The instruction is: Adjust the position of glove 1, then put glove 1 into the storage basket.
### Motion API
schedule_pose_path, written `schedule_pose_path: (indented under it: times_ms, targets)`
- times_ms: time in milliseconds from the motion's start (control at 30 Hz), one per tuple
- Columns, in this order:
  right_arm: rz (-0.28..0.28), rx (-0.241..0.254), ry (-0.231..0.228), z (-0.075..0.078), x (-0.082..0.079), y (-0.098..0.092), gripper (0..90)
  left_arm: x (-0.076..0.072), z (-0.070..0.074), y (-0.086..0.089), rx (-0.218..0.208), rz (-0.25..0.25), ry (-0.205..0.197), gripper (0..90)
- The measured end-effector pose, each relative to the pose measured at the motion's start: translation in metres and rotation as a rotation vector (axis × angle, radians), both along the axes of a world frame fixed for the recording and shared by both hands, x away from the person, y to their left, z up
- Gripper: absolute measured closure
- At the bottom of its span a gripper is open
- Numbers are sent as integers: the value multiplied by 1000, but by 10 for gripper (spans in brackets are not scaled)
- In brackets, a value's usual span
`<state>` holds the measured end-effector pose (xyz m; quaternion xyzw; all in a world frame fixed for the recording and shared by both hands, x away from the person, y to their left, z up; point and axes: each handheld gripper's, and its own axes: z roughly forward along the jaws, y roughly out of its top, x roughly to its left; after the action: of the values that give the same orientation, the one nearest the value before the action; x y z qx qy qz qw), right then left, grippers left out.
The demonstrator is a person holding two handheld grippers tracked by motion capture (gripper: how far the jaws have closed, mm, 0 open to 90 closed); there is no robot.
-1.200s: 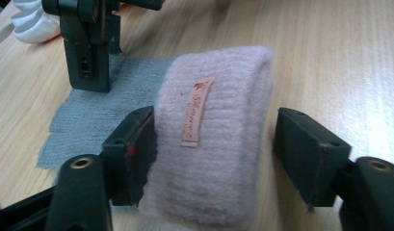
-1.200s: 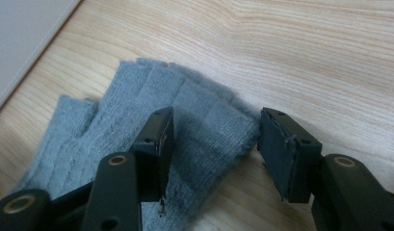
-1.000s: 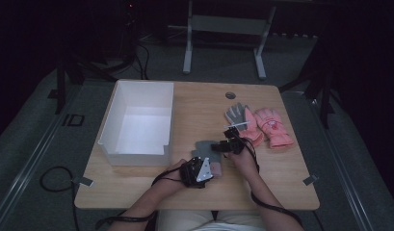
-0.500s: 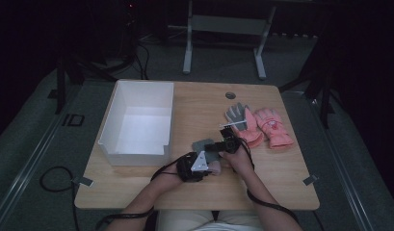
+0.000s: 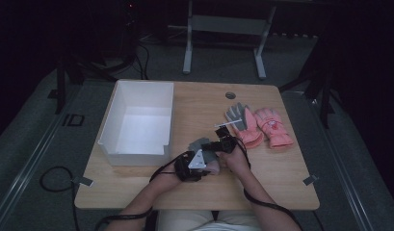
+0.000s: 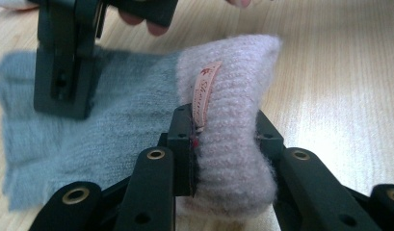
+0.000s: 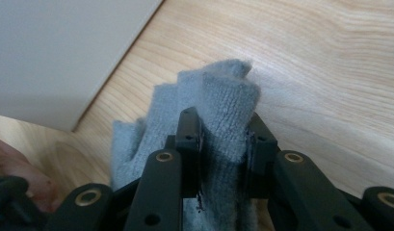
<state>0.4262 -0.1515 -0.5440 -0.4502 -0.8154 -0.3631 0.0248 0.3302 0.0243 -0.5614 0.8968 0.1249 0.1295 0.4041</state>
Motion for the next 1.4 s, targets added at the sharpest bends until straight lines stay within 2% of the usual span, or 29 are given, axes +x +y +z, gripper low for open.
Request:
schedule_pose_path:
  times_ms: [100, 267, 367, 467, 500, 533, 600, 633, 667, 700, 733, 767, 800, 833, 867, 900, 933, 967, 1067, 1133, 1167, 1300, 1400]
  targets:
    - [-6, 13, -2, 4, -2, -5, 736, 1, 5, -2, 12, -8, 11, 691]
    - [-12, 43, -23, 16, -6, -16, 736, -1, 23, -10, 38, -27, -20, 691]
    - [-21, 77, -32, 27, -8, -25, 736, -1, 37, -14, 48, -44, -32, 691]
    - [-24, 89, -52, 38, -10, -32, 736, -1, 52, -18, 59, -61, -53, 691]
    - [-24, 89, -52, 38, -10, -32, 736, -1, 52, -18, 59, -61, -53, 690]
    - [-28, 101, -67, 48, -12, -36, 737, 0, 60, -21, 66, -73, -64, 690]
    - [-34, 102, -78, 54, -13, -39, 738, 1, 70, -23, 80, -87, -70, 690]
    - [-34, 102, -78, 54, -13, -39, 738, 1, 70, -23, 80, -87, -70, 690]
    - [-38, 111, -88, 62, -13, -41, 738, 2, 79, -24, 85, -96, -76, 690]
    - [-40, 116, -91, 65, -14, -42, 738, 2, 79, -24, 85, -96, -76, 690]
    - [-40, 116, -91, 65, -14, -42, 738, 2, 87, -24, 97, -105, -85, 690]
    - [-44, 126, -103, 73, -15, -44, 738, 3, 90, -24, 98, -108, -90, 690]
    - [-45, 131, -112, 78, -15, -45, 738, 3, 100, -24, 104, -118, -100, 690]
    - [-45, 131, -112, 78, -15, -45, 738, 3, 100, -24, 104, -118, -100, 690]
    - [-46, 141, -126, 88, -16, -46, 739, 5, 111, -22, 104, -124, -106, 690]
    - [-45, 145, -133, 92, -16, -46, 739, 5, 111, -22, 104, -124, -106, 690]
    - [-45, 148, -145, 97, -16, -45, 738, 6, 121, -20, 111, -134, -112, 690]
    - [-45, 148, -145, 97, -16, -45, 738, 6, 121, -20, 111, -134, -112, 690]
    - [-39, 156, -172, 114, -16, -41, 738, 8, 135, -15, 120, -145, -124, 690]
    - [-39, 156, -172, 114, -16, -41, 738, 9, 139, -13, 116, -148, -125, 690]
    - [-31, 163, -186, 126, -14, -35, 738, 13, 151, -4, 113, -160, -131, 690]
    - [-23, 164, -199, 135, -12, -27, 739, 17, 158, 6, 106, -168, -131, 690]
    - [-8, 160, -210, 144, -8, -15, 739, 19, 169, 16, 143, -166, -139, 689]
